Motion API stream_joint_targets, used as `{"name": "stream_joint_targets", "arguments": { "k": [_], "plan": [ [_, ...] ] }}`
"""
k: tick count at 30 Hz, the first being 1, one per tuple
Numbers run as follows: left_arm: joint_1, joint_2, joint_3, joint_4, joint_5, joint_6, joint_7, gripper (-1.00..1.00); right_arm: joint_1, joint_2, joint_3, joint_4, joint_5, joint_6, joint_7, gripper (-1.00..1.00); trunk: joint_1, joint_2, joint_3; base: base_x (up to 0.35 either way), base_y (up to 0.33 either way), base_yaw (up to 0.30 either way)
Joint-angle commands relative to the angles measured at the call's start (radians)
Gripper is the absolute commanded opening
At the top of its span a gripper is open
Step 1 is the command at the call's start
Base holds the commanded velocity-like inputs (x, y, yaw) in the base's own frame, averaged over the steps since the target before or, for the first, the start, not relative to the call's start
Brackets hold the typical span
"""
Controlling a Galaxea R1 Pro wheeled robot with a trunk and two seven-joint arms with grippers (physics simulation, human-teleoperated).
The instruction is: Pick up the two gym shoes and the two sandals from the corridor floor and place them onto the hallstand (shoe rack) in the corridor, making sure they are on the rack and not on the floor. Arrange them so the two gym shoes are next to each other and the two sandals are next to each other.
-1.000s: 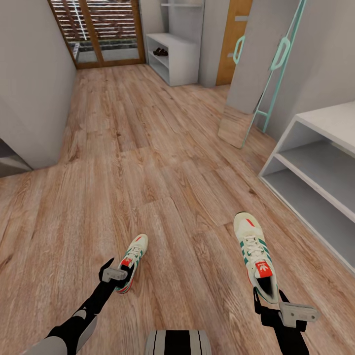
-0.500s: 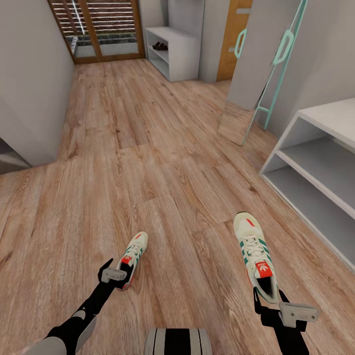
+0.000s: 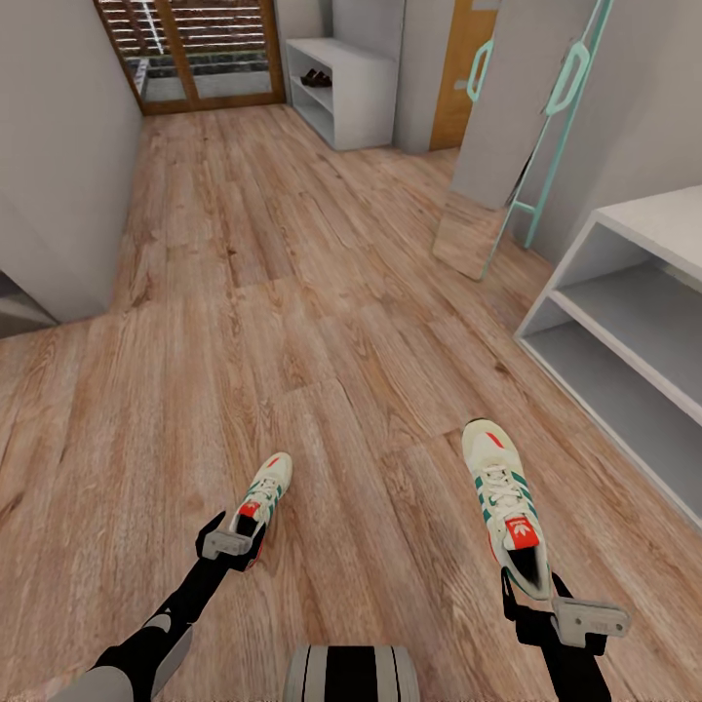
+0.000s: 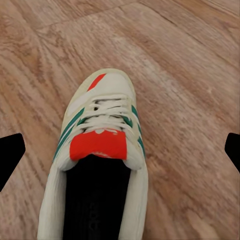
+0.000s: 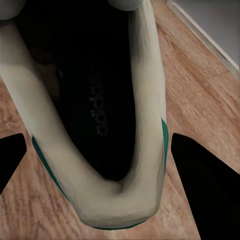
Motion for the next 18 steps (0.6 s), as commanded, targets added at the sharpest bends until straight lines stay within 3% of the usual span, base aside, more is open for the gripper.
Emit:
{"name": "stream_joint_targets", "arguments": {
  "k": [1, 18],
  "plan": [
    [0.000, 0.000, 0.000, 0.000, 0.000, 0.000, 0.000, 1.00, 0.000, 0.000, 0.000, 0.000, 0.000, 0.000, 0.000, -1.00, 0.000, 0.000, -0.002, 0.000, 0.000, 0.000],
    [0.000, 0.012, 0.010, 0.000, 0.003, 0.001, 0.000, 1.00, 0.001, 0.000, 0.000, 0.000, 0.000, 0.000, 0.000, -1.00, 0.000, 0.000, -0.022, 0.000, 0.000, 0.000]
  ]
}}
